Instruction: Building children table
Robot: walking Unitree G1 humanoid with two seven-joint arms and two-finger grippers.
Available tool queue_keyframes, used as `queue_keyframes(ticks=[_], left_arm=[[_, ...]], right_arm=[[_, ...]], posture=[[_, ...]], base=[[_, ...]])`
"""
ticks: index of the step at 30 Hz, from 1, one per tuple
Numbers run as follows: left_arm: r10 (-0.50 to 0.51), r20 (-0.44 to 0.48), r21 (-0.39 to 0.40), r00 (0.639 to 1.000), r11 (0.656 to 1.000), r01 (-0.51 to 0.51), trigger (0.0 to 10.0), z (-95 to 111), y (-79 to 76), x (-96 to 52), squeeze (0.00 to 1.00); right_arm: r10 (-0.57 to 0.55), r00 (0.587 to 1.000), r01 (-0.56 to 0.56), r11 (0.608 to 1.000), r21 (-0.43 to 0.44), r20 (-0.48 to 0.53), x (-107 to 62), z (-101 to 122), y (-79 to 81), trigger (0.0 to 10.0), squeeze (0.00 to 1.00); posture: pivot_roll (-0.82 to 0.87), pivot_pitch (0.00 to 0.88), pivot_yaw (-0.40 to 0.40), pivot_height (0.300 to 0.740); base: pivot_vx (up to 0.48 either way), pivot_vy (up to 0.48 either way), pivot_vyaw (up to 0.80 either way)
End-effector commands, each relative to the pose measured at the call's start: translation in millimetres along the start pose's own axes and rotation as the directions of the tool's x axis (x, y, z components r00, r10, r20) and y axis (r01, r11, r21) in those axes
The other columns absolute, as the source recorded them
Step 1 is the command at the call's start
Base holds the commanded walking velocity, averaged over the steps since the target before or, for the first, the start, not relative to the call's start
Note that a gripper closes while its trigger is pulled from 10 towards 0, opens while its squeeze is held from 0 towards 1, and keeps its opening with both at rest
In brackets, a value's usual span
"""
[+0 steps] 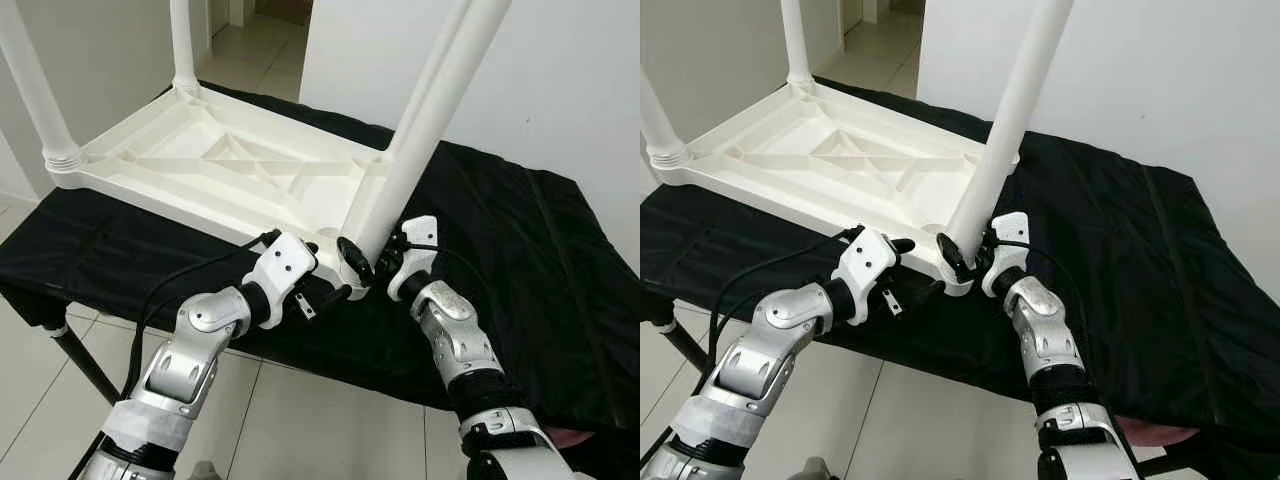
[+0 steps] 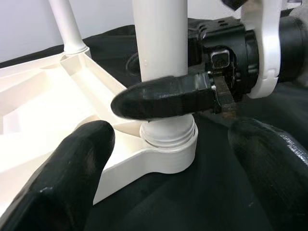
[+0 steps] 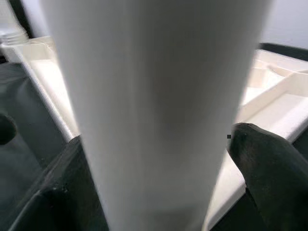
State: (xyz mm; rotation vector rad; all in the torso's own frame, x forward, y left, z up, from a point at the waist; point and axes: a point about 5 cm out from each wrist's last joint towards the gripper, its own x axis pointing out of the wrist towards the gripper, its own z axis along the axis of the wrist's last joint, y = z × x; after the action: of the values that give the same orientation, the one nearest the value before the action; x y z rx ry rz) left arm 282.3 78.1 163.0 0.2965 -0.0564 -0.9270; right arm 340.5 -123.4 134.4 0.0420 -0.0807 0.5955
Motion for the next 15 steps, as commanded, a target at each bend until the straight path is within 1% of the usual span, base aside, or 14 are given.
queue_keyframes(ticks=[1, 2, 3, 4, 5, 6, 7, 10, 11, 15], left_arm=[[0.018, -0.001, -0.003, 1.000, 1.000, -0.018, 10.0, 1, -2.5, 0.8, 0.00], [0.018, -0.001, -0.003, 1.000, 1.000, -0.018, 10.0, 1, -2.5, 0.8, 0.00], [0.010, -0.003, -0.002, 1.000, 1.000, -0.010, 10.0, 1, -3.5, 0.5, 0.00], [0.010, -0.003, -0.002, 1.000, 1.000, -0.010, 10.0, 1, -3.5, 0.5, 0.00], [0.003, -0.005, 0.000, 1.000, 1.000, -0.003, 10.0, 1, -4.0, 0.2, 0.00], [-0.002, -0.006, 0.001, 1.000, 1.000, 0.002, 10.0, 1, -4.3, -0.1, 0.00], [-0.005, -0.007, 0.002, 1.000, 1.000, 0.005, 10.0, 1, -4.5, -0.4, 0.00], [-0.006, -0.007, 0.002, 1.000, 1.000, 0.006, 10.0, 1, -4.6, -0.5, 0.00], [-0.008, -0.010, 0.004, 1.000, 1.000, 0.008, 10.0, 1, -5.0, -1.4, 0.00], [-0.005, -0.020, 0.003, 1.000, 1.000, 0.006, 10.0, 0, -6.3, -4.1, 0.00]], right_arm=[[0.050, 0.999, -0.050, 0.998, -0.029, -0.019, 1.2, -1, -5.0, 10.0, 0.00], [0.050, 0.999, -0.050, 0.998, -0.029, -0.019, 1.2, -1, -5.0, 10.0, 0.00], [0.093, 0.995, -0.095, 0.994, -0.049, -0.043, 5.3, -2, -4.9, 10.0, 0.00], [0.093, 0.995, -0.095, 0.994, -0.049, -0.043, 5.3, -2, -4.9, 10.0, 0.00], [0.129, 0.988, -0.135, 0.989, -0.068, -0.080, 10.3, -6, -3.1, 10.0, 0.00], [0.164, 0.980, -0.173, 0.982, -0.070, -0.113, 14.2, -9, -0.9, 0.6, 0.00], [0.186, 0.974, -0.196, 0.978, -0.068, -0.132, 16.2, -11, 0.5, 0.6, 0.00], [0.197, 0.970, -0.207, 0.976, -0.065, -0.141, 17.1, -12, 1.2, 0.6, 0.00], [0.209, 0.966, -0.221, 0.973, -0.066, -0.149, 17.3, -14, 1.8, 0.0, 0.00], [0.228, 0.960, -0.240, 0.969, -0.064, -0.160, 16.1, -19, 1.1, 0.0, 0.00]], posture=[[0.07, 0.000, -0.136, 0.740], [0.07, 0.000, -0.136, 0.740], [0.07, 0.000, -0.130, 0.740], [0.07, 0.000, -0.130, 0.740], [0.08, 0.000, -0.126, 0.740], [0.08, 0.000, -0.126, 0.740], [0.08, 0.000, -0.127, 0.740], [0.08, 0.000, -0.127, 0.740], [0.09, 0.000, -0.131, 0.740], [0.10, 0.000, -0.136, 0.740]], base=[[0.000, 0.000, 0.00], [0.000, 0.000, 0.00], [0.000, 0.000, 0.00], [0.000, 0.000, 0.00], [0.000, 0.000, 0.00], [0.000, 0.000, 0.00], [0.000, 0.000, 0.00], [0.000, 0.000, 0.00], [0.000, 0.000, 0.00], [0.000, 0.000, 0.00]])
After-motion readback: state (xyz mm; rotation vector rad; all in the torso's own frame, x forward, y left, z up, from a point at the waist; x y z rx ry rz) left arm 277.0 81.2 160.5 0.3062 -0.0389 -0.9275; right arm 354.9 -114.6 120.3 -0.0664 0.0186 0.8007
